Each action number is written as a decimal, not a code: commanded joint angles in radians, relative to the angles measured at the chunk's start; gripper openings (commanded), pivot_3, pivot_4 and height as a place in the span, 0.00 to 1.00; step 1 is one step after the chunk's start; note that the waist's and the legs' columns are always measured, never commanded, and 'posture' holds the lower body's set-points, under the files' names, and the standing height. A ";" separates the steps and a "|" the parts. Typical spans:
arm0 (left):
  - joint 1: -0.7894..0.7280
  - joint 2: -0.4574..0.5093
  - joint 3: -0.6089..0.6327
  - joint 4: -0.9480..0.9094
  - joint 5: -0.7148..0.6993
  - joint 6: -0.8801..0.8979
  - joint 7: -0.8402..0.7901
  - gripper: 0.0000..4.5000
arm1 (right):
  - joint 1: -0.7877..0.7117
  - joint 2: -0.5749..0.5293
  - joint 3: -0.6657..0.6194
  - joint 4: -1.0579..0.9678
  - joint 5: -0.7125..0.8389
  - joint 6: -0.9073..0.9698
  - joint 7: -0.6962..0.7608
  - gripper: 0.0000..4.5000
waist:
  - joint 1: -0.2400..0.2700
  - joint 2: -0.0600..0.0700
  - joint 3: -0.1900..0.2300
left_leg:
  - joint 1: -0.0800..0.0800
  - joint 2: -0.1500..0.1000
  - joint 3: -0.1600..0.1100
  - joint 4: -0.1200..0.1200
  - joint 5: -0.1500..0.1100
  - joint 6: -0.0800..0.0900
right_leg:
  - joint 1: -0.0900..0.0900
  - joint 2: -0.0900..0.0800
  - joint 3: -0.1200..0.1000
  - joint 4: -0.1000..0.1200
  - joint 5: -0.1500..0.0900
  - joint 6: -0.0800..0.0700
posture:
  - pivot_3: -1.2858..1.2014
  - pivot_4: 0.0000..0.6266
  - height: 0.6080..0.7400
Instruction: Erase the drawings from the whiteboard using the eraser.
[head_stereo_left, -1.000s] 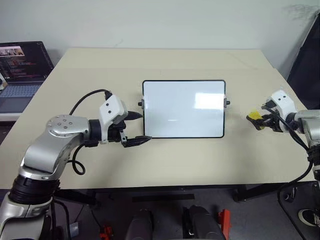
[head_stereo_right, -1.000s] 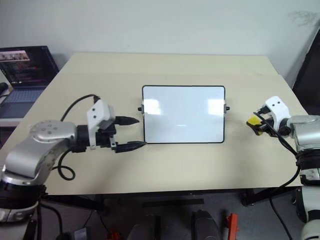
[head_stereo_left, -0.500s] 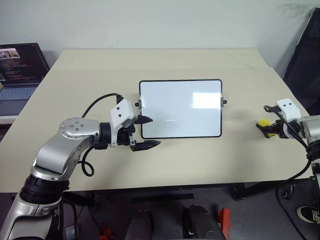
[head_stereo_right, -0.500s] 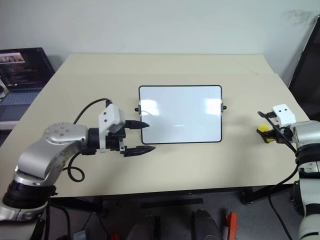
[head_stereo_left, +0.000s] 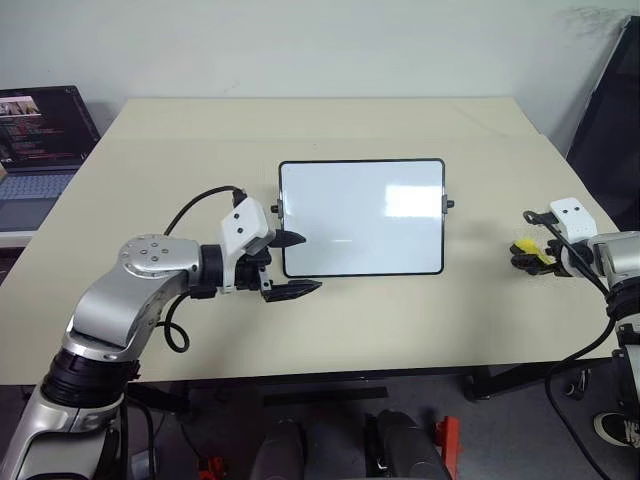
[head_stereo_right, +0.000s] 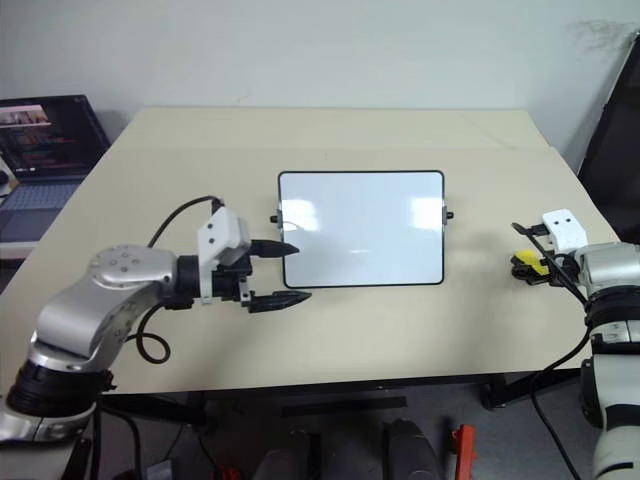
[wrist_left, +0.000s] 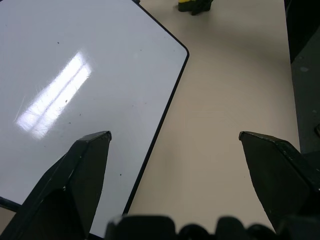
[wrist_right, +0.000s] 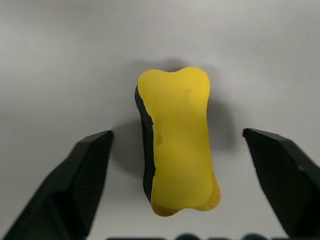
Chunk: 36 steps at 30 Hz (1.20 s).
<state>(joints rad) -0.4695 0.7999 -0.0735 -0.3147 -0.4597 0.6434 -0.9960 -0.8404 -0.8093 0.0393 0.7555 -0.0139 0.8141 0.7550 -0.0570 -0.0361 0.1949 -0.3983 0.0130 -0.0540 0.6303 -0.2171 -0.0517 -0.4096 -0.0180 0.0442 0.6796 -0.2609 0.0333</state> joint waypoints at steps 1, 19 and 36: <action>-0.018 0.002 0.020 -0.035 -0.011 -0.011 -0.007 1.00 | -0.022 -0.018 -0.036 -0.027 0.019 0.016 -0.003 0.99 | 0.000 0.000 0.000 | 0.000 0.000 0.000 0.000 0.000 0.000 | 0.000 0.000 0.000 0.000 0.000 0.000 | 0.52 0.24 1.00; -0.027 0.005 0.043 -0.044 -0.037 0.005 0.009 1.00 | -0.015 0.010 -0.100 -0.311 0.103 0.075 -0.043 0.99 | 0.000 0.000 0.000 | 0.000 0.000 0.000 0.000 0.000 0.000 | 0.000 0.000 0.000 0.000 0.000 0.001 | 0.52 0.24 1.00; 0.041 -0.219 0.416 0.231 0.122 -0.261 0.544 1.00 | 0.182 0.300 -0.302 -0.265 0.209 -0.500 -0.276 0.99 | 0.009 0.000 0.000 | 0.000 0.000 0.000 0.002 0.000 0.000 | 0.002 -0.001 0.000 -0.001 0.002 0.001 | 0.52 0.24 1.00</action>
<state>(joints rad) -0.4053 0.5917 0.3146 -0.0944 -0.3688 0.4433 -0.5130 -0.6612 -0.5181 -0.2272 0.4905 0.1705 0.3678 0.4924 -0.0485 -0.0362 0.1948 -0.3983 0.0128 -0.0544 0.6321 -0.2171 -0.0518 -0.4080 -0.0187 0.0441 0.6788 -0.2588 0.0348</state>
